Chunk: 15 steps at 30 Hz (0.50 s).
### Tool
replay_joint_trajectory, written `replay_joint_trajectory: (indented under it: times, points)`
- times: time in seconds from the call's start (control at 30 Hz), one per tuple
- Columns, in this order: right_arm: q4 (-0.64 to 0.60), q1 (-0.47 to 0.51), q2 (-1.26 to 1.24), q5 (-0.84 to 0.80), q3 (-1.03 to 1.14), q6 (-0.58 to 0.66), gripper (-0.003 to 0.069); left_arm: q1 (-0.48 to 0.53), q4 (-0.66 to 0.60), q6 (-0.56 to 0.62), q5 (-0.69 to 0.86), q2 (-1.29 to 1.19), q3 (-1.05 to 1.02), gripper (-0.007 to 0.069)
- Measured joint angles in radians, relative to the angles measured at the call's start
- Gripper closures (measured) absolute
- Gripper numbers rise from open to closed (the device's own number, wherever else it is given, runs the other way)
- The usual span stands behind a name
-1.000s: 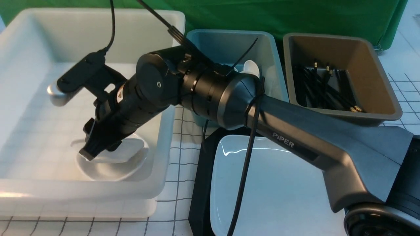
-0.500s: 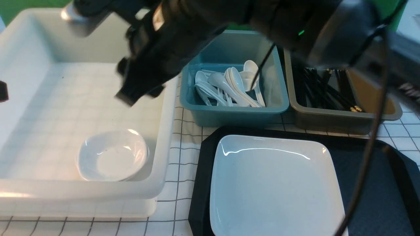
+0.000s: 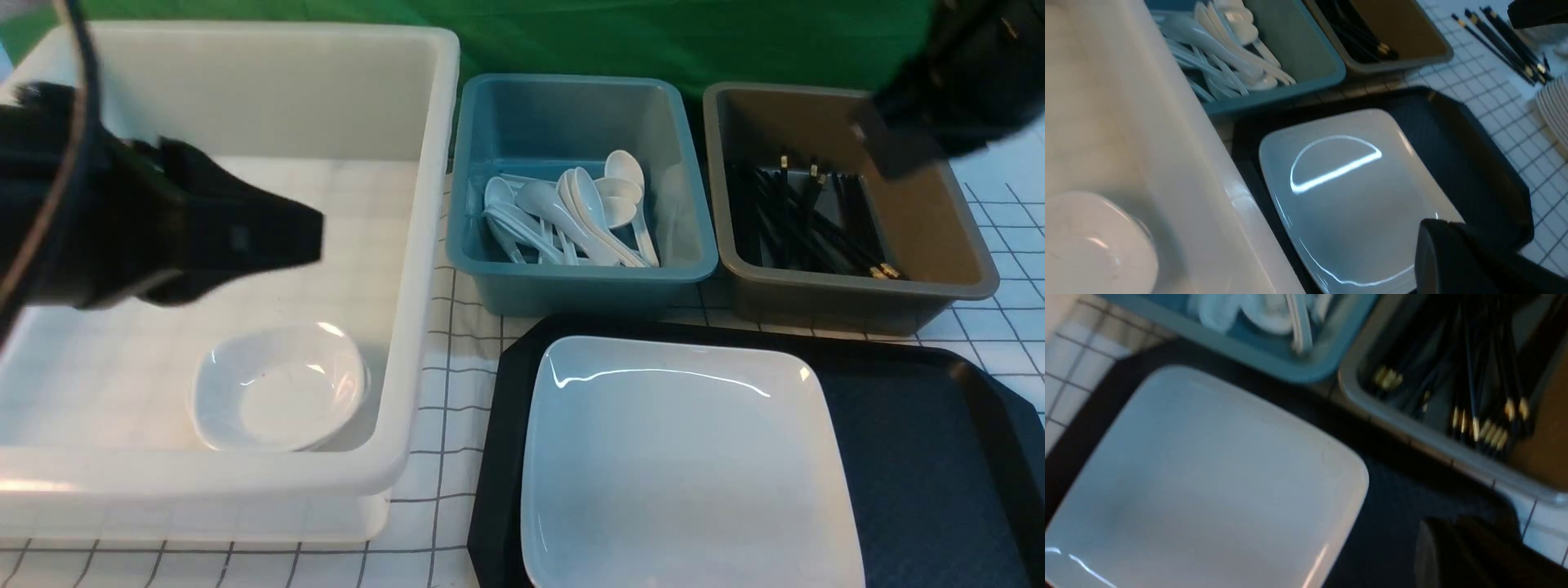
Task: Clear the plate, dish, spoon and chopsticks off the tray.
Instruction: Use the right arm to grab a plate from the dinner plate
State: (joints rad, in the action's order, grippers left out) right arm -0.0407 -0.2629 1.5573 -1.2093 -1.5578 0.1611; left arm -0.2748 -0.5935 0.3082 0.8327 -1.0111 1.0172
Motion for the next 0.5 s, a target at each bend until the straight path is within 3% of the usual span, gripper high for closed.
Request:
replay_joint_trajectory:
  times: [0.1, 0.17, 0.23, 0.37, 0.5]
  points:
    - [-0.067, 0.089, -0.02, 0.063, 0.185, 0.035, 0.0483, -0.13, 0.087, -0.054, -0.024, -0.078, 0.0, 0.0627]
    - [-0.089, 0.109, -0.02, 0.102, 0.242, 0.051, 0.0449, -0.165, 0.106, -0.059, -0.027, -0.108, 0.0, 0.0627]
    - [-0.14, 0.146, -0.016, 0.217, 0.364, 0.083, 0.0371, -0.231, 0.131, -0.067, -0.038, -0.177, 0.0, 0.0627]
    - [-0.249, 0.164, 0.037, 0.386, 0.475, 0.174, 0.0289, -0.287, 0.142, -0.073, -0.107, -0.276, 0.0, 0.0627]
    - [-0.326, 0.164, 0.124, 0.461, 0.479, 0.234, 0.0255, -0.297, 0.138, -0.037, -0.168, -0.33, 0.0, 0.0627]
